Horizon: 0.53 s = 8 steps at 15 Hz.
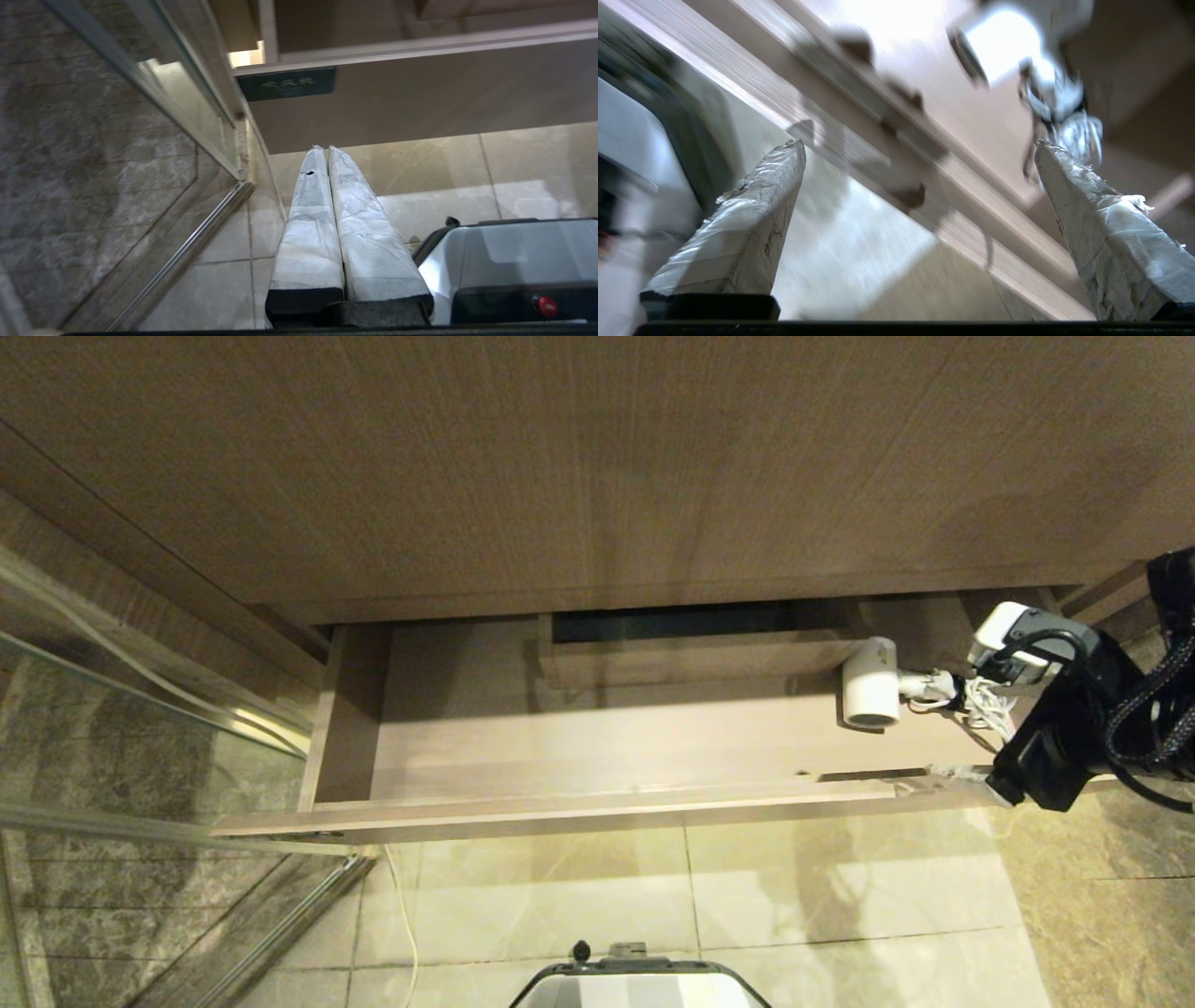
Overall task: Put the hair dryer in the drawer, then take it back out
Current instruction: Pull open the drawer
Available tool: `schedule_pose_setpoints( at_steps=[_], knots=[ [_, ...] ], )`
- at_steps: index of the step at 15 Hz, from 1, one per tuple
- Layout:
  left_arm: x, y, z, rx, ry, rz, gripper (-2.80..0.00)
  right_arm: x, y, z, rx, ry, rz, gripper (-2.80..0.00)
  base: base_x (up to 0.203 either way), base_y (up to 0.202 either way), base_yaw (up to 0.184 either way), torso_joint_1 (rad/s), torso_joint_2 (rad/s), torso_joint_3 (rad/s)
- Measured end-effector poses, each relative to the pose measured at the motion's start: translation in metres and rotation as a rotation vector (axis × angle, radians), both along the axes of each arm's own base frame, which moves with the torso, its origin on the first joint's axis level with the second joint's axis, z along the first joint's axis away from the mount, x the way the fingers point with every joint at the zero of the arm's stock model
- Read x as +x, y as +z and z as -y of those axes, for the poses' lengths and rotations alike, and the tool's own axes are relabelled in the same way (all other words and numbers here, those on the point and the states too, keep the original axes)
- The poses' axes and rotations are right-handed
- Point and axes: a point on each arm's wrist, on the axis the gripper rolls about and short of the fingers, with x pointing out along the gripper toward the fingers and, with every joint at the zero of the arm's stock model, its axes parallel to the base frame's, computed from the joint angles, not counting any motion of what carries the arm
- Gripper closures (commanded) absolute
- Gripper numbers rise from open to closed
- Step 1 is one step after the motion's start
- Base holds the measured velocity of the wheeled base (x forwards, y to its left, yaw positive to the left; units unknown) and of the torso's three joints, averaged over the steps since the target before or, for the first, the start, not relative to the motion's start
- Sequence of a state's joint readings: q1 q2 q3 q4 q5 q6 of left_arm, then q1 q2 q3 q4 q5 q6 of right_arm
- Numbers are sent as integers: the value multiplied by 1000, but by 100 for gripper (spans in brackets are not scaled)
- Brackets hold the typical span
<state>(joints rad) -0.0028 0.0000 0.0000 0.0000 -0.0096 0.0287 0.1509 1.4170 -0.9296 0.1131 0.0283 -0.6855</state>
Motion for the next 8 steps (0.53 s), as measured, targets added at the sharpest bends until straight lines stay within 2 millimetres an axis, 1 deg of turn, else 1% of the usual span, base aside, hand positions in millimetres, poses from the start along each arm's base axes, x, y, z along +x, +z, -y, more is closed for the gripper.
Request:
schedule_pose_setpoints(
  at_steps=[1, 3, 5, 8],
  knots=[
    [0, 0, 0, 0, 1, 0, 0, -4, 2, 3, 26, 22, 1, 0, 0, 0, 0, 0, 0, 0],
    [0, 0, 0, 0, 1, 0, 0, -9, 6, 9, 52, 36, 8, 0, 0, 0, 0, 0, 0, 0],
    [0, 0, 0, 0, 1, 0, 0, -9, 8, 17, 55, 8, 21, 0, 0, 0, 0, 0, 0, 0],
    [0, 0, 0, 0, 1, 0, 0, 0, 14, 26, 58, -34, 38, 0, 0, 0, 0, 0, 0, 0]
  ],
)
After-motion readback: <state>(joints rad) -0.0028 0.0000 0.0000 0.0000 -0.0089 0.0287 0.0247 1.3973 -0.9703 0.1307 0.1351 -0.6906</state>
